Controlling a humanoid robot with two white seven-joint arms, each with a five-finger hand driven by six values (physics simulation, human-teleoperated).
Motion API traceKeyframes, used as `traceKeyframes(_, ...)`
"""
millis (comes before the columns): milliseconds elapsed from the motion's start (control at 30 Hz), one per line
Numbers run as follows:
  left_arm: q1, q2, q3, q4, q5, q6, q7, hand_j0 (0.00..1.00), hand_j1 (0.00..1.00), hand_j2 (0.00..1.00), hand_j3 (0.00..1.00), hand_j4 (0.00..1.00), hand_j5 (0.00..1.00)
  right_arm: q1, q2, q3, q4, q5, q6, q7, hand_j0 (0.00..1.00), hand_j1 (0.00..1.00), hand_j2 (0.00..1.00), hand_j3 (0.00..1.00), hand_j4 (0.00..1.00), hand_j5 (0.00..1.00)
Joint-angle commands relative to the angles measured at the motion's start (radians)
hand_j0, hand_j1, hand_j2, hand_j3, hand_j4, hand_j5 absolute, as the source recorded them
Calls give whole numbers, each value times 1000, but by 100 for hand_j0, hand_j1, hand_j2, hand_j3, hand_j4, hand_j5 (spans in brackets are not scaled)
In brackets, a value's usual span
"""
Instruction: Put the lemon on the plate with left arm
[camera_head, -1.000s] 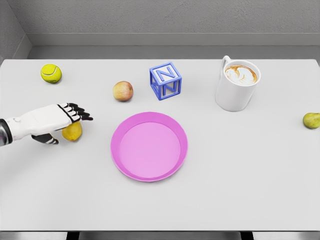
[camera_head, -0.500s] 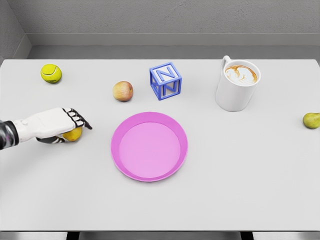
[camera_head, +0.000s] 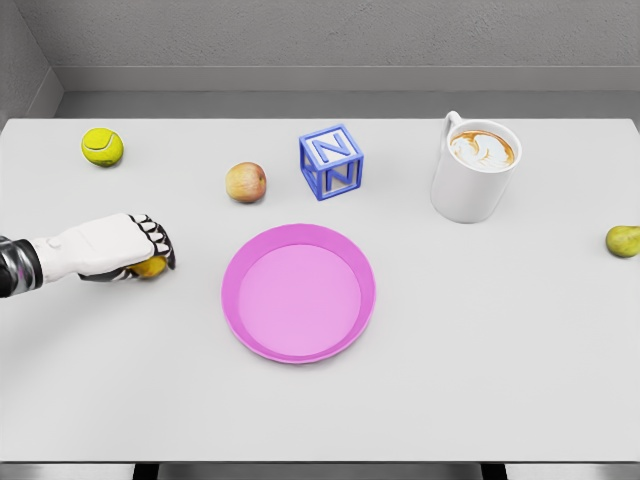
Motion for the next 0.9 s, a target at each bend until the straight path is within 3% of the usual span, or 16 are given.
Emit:
traceKeyframes(0, 0, 2, 2, -1, 10, 2, 1, 52, 52, 52, 52, 52, 52, 0, 0, 0, 0, 0, 0, 0, 100, 100, 100, 100, 100, 100)
traceKeyframes(333, -37, -3, 19, -35, 50, 2, 1, 50, 50, 50, 50, 50, 50, 0, 0, 0, 0, 0, 0, 0, 100, 100, 100, 100, 100, 100)
traceKeyframes(467, -60, -6, 19, -95, 93, 2, 1, 50, 50, 50, 50, 50, 50, 0, 0, 0, 0, 0, 0, 0, 100, 100, 100, 100, 100, 100)
traceKeyframes(867, -94, -151, -23, -138, 94, 2, -34, 50, 50, 50, 50, 50, 50, 0, 0, 0, 0, 0, 0, 0, 100, 100, 100, 100, 100, 100)
